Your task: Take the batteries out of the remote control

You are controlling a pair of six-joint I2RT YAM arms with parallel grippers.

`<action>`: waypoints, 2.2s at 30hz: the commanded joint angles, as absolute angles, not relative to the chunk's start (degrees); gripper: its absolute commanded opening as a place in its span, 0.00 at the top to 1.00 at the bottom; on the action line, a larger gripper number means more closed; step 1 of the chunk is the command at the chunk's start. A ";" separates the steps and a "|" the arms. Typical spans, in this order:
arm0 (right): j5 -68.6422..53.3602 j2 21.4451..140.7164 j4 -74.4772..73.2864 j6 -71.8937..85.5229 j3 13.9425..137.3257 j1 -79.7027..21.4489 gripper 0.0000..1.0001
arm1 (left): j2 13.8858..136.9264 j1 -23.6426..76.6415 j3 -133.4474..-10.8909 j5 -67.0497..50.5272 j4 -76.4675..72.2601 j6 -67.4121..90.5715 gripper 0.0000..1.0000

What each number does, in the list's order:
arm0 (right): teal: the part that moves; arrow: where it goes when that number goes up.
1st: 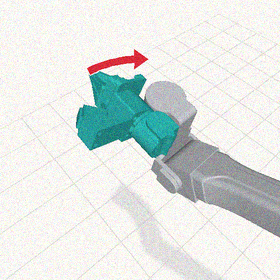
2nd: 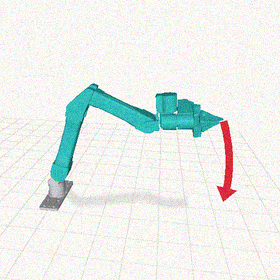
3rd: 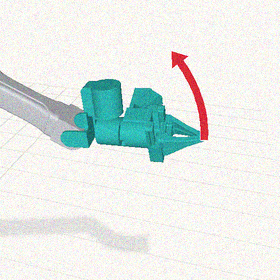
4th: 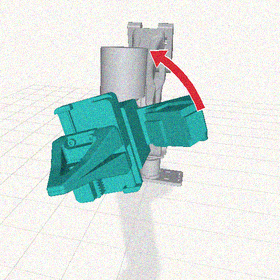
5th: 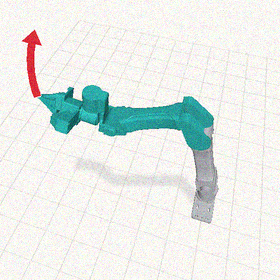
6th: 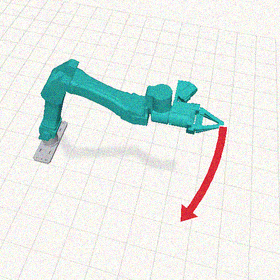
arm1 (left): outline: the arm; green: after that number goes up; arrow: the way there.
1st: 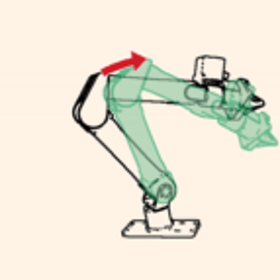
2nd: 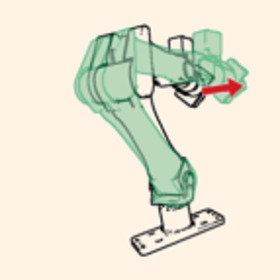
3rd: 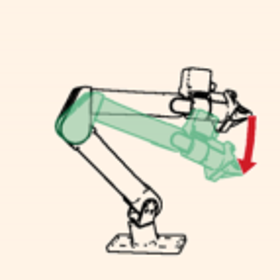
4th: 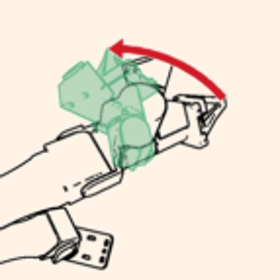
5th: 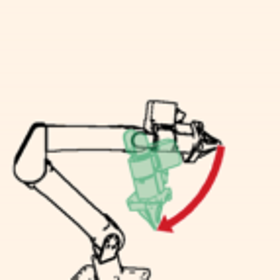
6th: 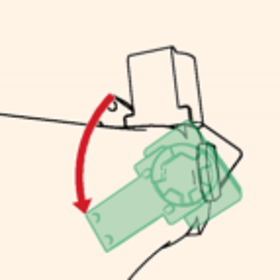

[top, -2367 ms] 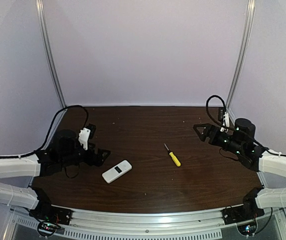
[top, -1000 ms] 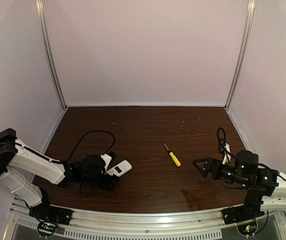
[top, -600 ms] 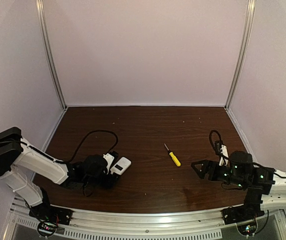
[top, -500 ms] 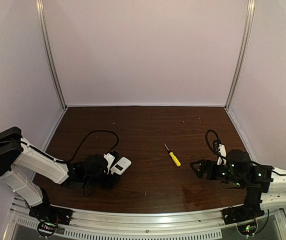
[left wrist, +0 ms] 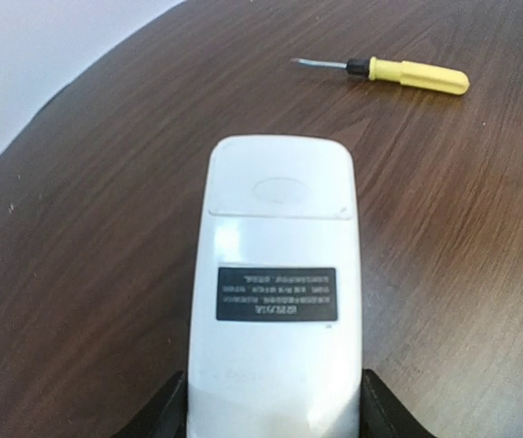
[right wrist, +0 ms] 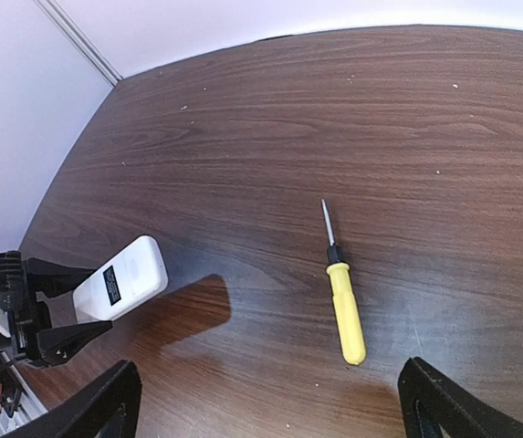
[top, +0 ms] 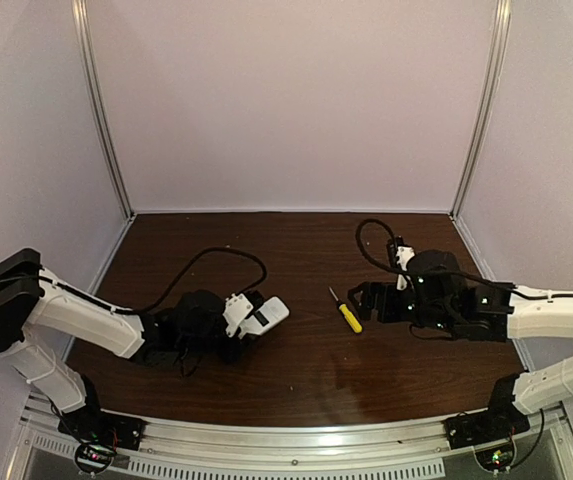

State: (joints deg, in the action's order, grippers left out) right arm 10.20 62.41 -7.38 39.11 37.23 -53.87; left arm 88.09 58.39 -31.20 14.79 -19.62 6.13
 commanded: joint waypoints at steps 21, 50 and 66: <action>-23.33 63.86 -12.51 39.66 42.69 -51.52 0.00 | 92.01 58.59 -34.98 -8.46 -29.16 -11.38 1.00; -25.22 72.48 -7.16 43.15 45.53 -57.12 0.02 | 89.40 58.57 -32.63 -15.27 -31.29 -12.74 1.00; -15.54 75.15 -9.83 44.30 46.24 -58.18 0.04 | 85.20 58.60 -30.07 -18.28 -32.58 -13.05 1.00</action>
